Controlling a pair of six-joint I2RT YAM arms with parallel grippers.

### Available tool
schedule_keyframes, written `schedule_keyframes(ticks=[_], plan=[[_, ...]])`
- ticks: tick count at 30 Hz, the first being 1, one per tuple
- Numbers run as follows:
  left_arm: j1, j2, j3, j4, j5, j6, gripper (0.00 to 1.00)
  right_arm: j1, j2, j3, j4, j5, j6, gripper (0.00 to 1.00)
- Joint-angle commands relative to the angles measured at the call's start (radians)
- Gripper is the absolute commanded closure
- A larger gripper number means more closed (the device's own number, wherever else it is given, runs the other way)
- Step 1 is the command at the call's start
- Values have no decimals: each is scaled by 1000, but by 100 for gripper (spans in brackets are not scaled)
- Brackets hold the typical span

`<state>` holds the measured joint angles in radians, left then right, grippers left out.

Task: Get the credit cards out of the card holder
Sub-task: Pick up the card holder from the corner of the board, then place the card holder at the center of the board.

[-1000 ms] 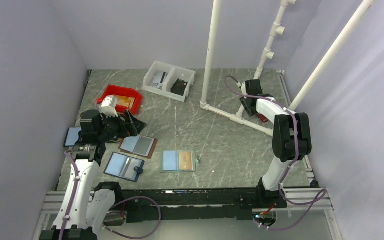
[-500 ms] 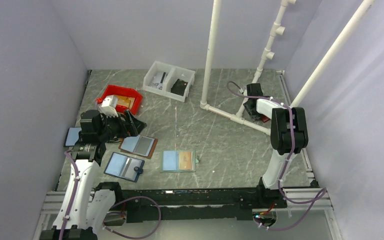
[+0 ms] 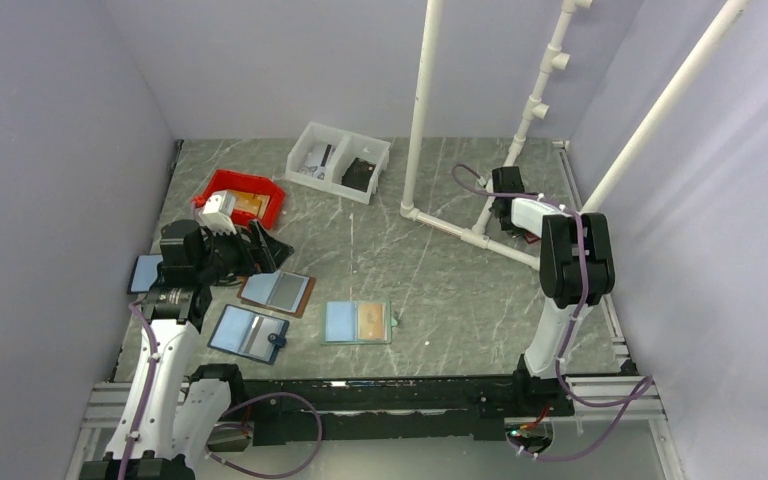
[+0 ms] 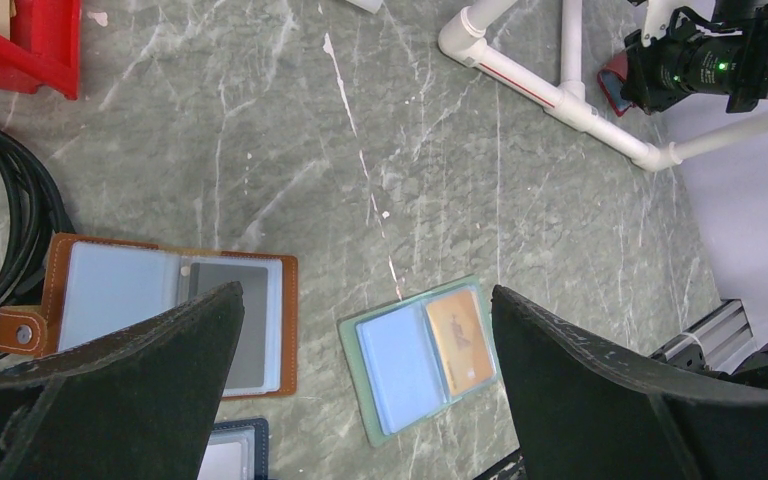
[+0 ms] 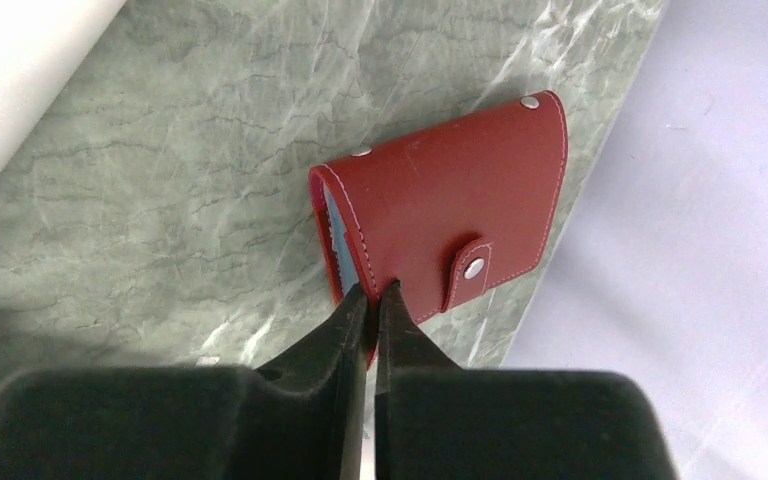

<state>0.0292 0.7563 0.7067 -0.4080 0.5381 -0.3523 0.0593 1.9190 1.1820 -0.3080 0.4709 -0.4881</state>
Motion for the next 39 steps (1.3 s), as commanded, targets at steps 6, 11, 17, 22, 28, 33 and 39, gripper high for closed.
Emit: schedule_keyframes(ticks=[6, 11, 17, 22, 28, 33, 39], plan=[[-5, -15, -1, 35, 28, 16, 1, -6, -183, -32, 7, -70, 1, 100], [-5, -13, -1, 38, 29, 18, 1, -6, -275, -45, 11, -117, 4, 100], [-4, -8, -1, 41, 34, 18, 1, -5, -387, -61, -26, -274, 7, 100], [-4, -5, -1, 41, 33, 20, 1, 12, -508, -81, -96, -515, -15, 100], [-3, 6, -1, 44, 42, 20, 1, 200, -631, -237, -130, -635, -144, 100], [-3, 10, -6, 66, 94, 11, 1, 367, -596, -272, -205, -683, -224, 100], [-3, 12, -13, 92, 145, 4, 1, 556, -481, -237, -364, -776, -311, 66]])
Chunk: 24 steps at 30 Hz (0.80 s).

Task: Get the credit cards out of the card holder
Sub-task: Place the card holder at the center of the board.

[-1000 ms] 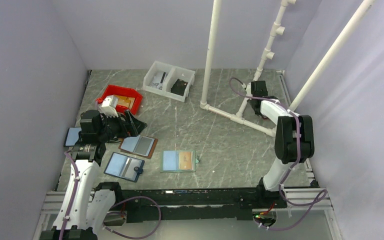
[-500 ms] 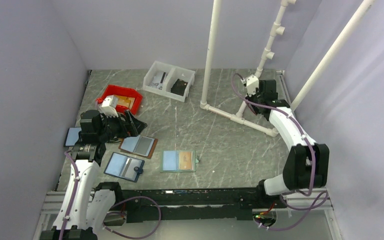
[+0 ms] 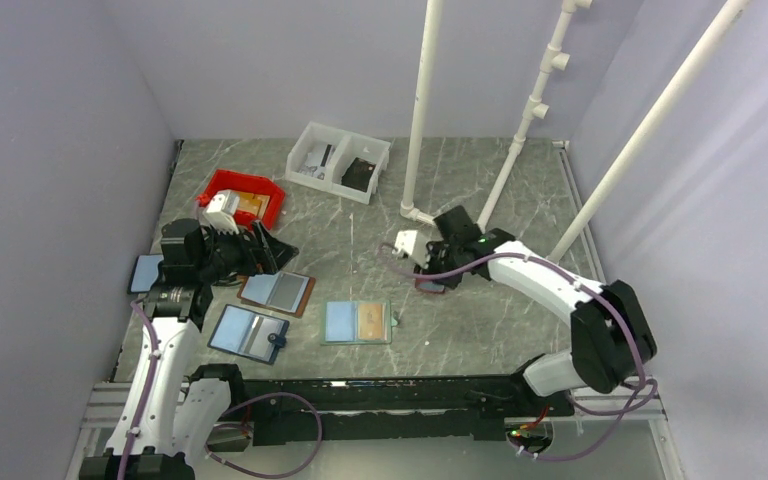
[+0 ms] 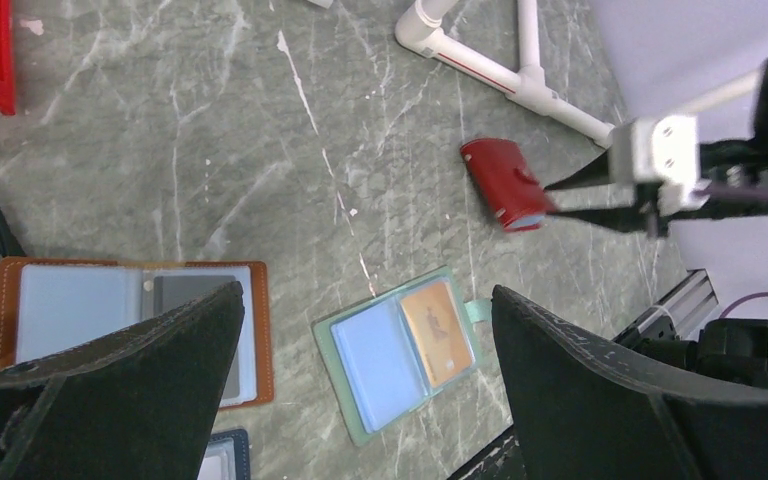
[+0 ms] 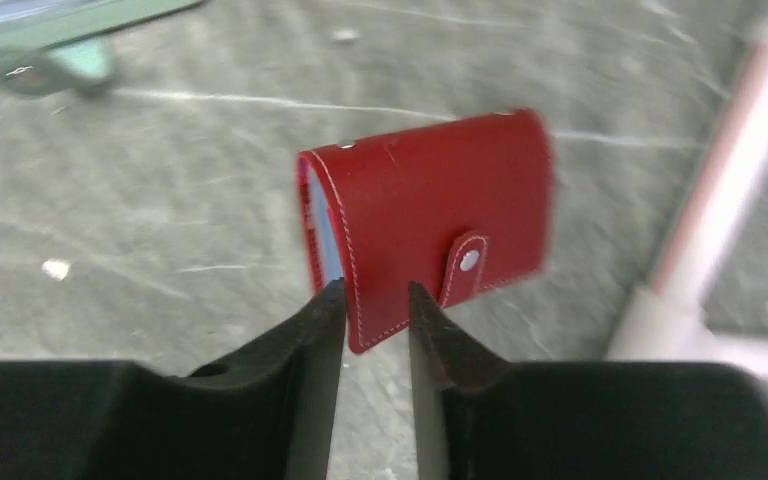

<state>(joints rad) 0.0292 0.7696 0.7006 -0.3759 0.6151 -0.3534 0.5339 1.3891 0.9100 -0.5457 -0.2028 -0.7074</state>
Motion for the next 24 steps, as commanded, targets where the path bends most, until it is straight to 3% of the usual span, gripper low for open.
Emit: schedule_keyframes(ticks=[1, 5, 13, 17, 24], plan=[[-3, -1, -8, 64, 75, 5, 1, 95, 56, 48, -159, -139, -107, 60], [-3, 13, -11, 82, 111, 6, 1, 105, 34, 84, -251, -253, -143, 45], [-23, 51, -10, 98, 186, -2, 4, -5, -87, 121, -223, -359, -65, 41], [-173, 41, -33, 135, 120, -87, 5, -85, -139, 128, -217, -423, -52, 39], [-456, 50, -132, 272, -83, -294, 7, -99, -115, 122, -172, -386, -18, 38]])
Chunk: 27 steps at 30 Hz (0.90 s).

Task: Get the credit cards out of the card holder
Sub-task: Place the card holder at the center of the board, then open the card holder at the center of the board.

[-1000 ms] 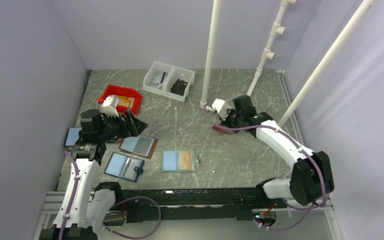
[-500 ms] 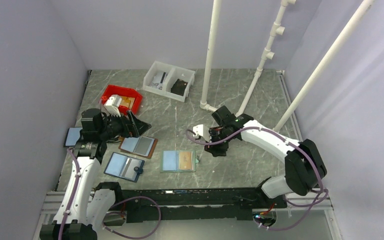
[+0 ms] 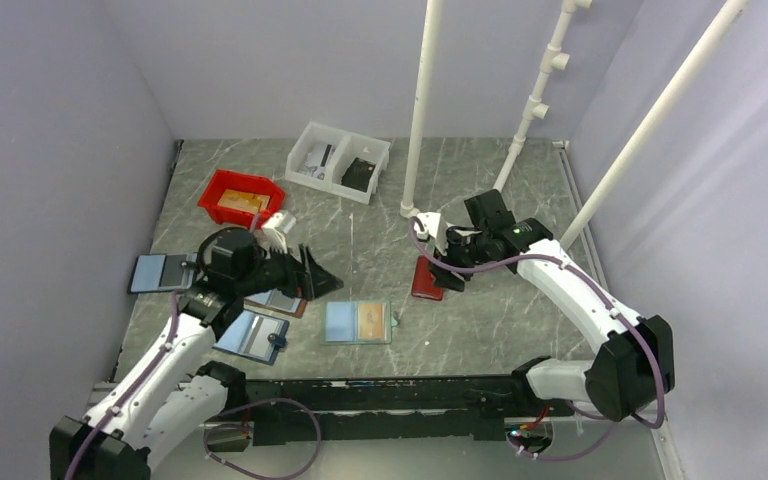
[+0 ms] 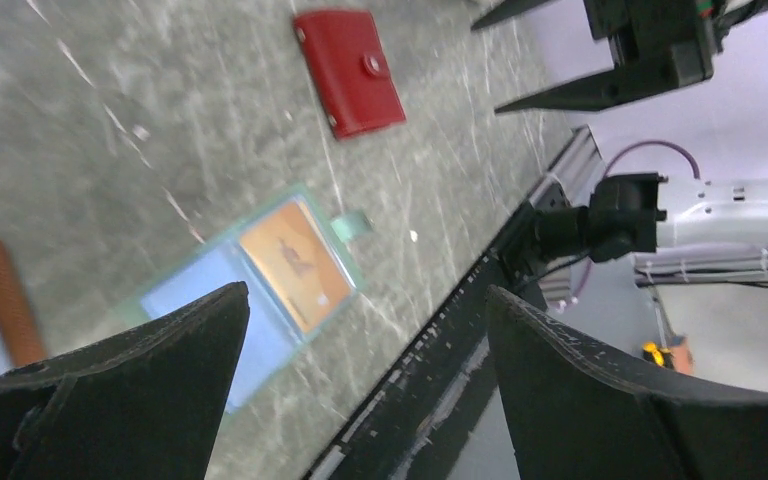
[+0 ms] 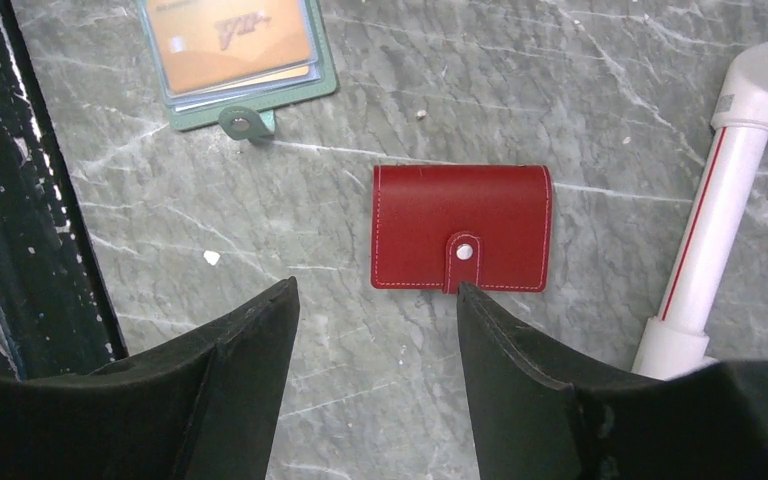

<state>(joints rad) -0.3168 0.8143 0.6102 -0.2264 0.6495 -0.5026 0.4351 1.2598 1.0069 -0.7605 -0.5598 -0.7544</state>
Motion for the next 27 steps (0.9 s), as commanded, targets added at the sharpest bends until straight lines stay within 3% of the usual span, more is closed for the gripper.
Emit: schedule_keyframes(ticks=[1, 6, 10, 17, 22, 27], plan=[[-152, 18, -45, 129, -152, -161, 6, -1, 21, 23, 55, -24, 40, 38], [-363, 105, -47, 191, -378, -194, 5, -8, 76, 11, 119, 46, 107, 37], [-459, 223, -46, 296, -488, -223, 6, -31, 153, 36, 127, 80, 177, 36], [-479, 443, -78, 579, -518, -310, 10, -44, 249, 45, 167, 159, 265, 36], [-479, 579, -48, 688, -517, -370, 12, -45, 283, 42, 191, 190, 297, 37], [-479, 723, -27, 826, -489, -446, 20, -62, 322, 55, 187, 170, 328, 37]])
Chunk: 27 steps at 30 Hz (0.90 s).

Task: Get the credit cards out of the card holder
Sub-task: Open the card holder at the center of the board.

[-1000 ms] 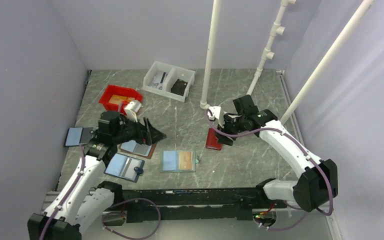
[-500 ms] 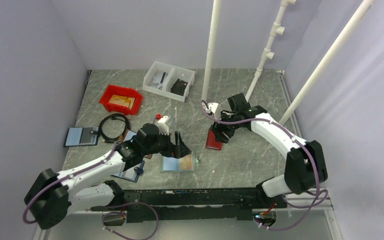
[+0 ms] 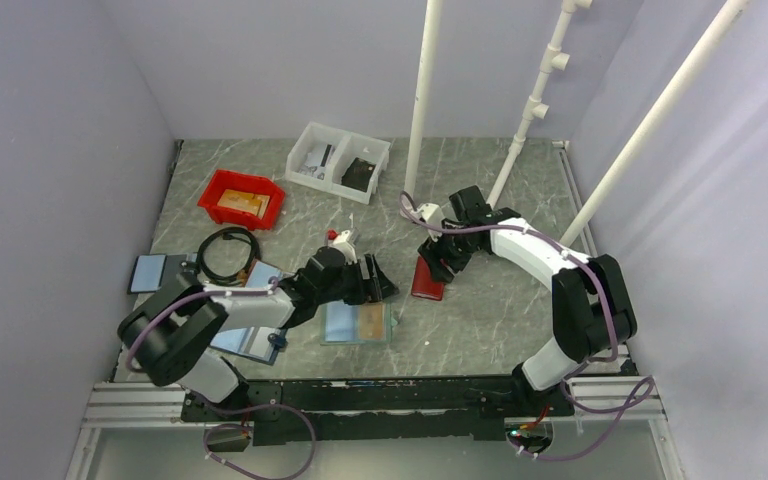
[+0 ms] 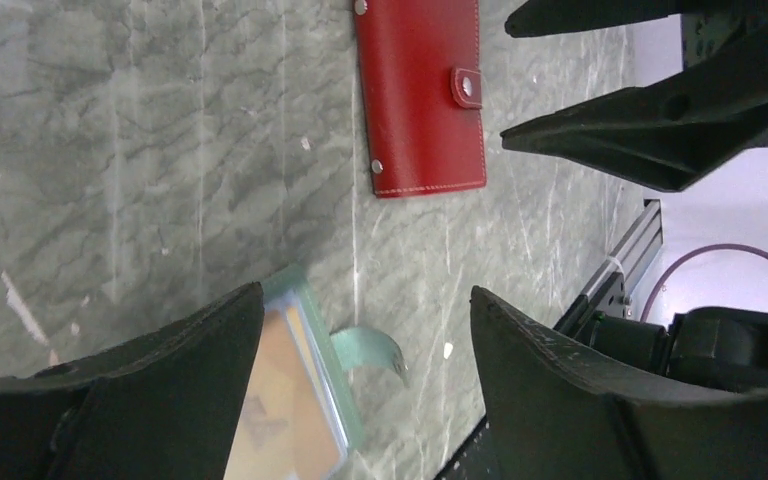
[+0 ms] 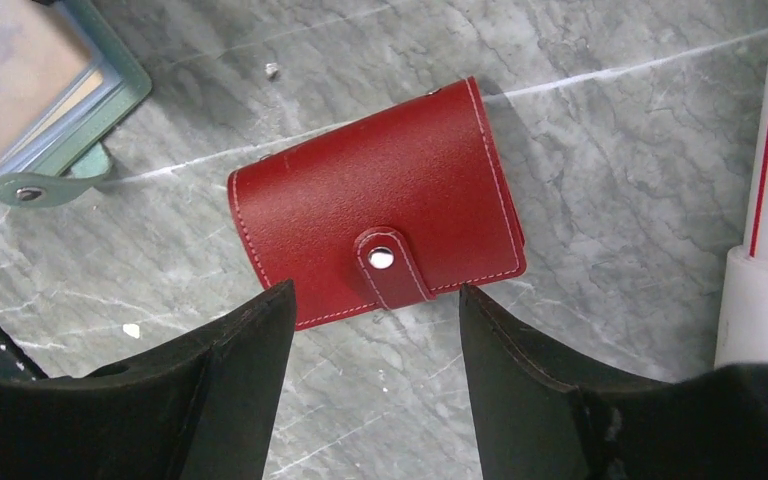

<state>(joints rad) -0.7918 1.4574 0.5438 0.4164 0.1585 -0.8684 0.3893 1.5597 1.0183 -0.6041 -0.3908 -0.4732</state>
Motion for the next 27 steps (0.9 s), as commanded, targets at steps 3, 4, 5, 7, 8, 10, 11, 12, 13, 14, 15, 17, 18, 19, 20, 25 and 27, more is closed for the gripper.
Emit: schedule_keyframes(ticks=[3, 4, 5, 7, 8, 10, 11, 12, 13, 14, 15, 17, 18, 19, 20, 25, 27], plan=[[-4, 150, 73, 198, 14, -117, 23, -24, 31, 43, 44, 15, 69, 37], [-5, 167, 87, 189, 16, -125, 24, -29, 34, 44, 43, 15, 73, 37], [-6, 185, 102, 177, 16, -128, 24, -35, 37, 47, 43, 14, 77, 37], [-6, 215, 129, 151, 8, -131, 25, -49, 36, 48, 40, 2, 84, 37], [-7, 231, 139, 150, 11, -131, 25, -55, 34, 48, 40, -6, 86, 37], [-10, 265, 157, 147, 14, -139, 25, -62, 34, 46, 38, -14, 88, 37], [-10, 280, 169, 145, 19, -140, 25, -64, 35, 46, 38, -17, 88, 37], [-13, 294, 181, 137, 21, -143, 25, -65, 38, 48, 38, -20, 89, 37], [-16, 310, 197, 127, 21, -144, 25, -65, 42, 49, 37, -21, 91, 38], [-18, 325, 213, 115, 22, -143, 25, -66, 49, 50, 37, -19, 95, 38], [-21, 337, 229, 103, 24, -143, 25, -66, 53, 50, 38, -17, 98, 38], [-25, 363, 258, 84, 32, -140, 26, -70, 61, 51, 42, -11, 109, 38], [-27, 373, 270, 74, 33, -140, 26, -73, 64, 50, 46, -9, 116, 39], [-28, 382, 279, 67, 34, -139, 26, -76, 67, 51, 49, -8, 124, 40], [-29, 388, 286, 63, 35, -138, 26, -80, 70, 51, 51, -7, 130, 41], [-41, 422, 303, 48, 35, -139, 28, -86, 100, 58, 55, -10, 154, 45], [-45, 435, 313, 38, 36, -136, 29, -86, 117, 63, 54, -20, 161, 47]])
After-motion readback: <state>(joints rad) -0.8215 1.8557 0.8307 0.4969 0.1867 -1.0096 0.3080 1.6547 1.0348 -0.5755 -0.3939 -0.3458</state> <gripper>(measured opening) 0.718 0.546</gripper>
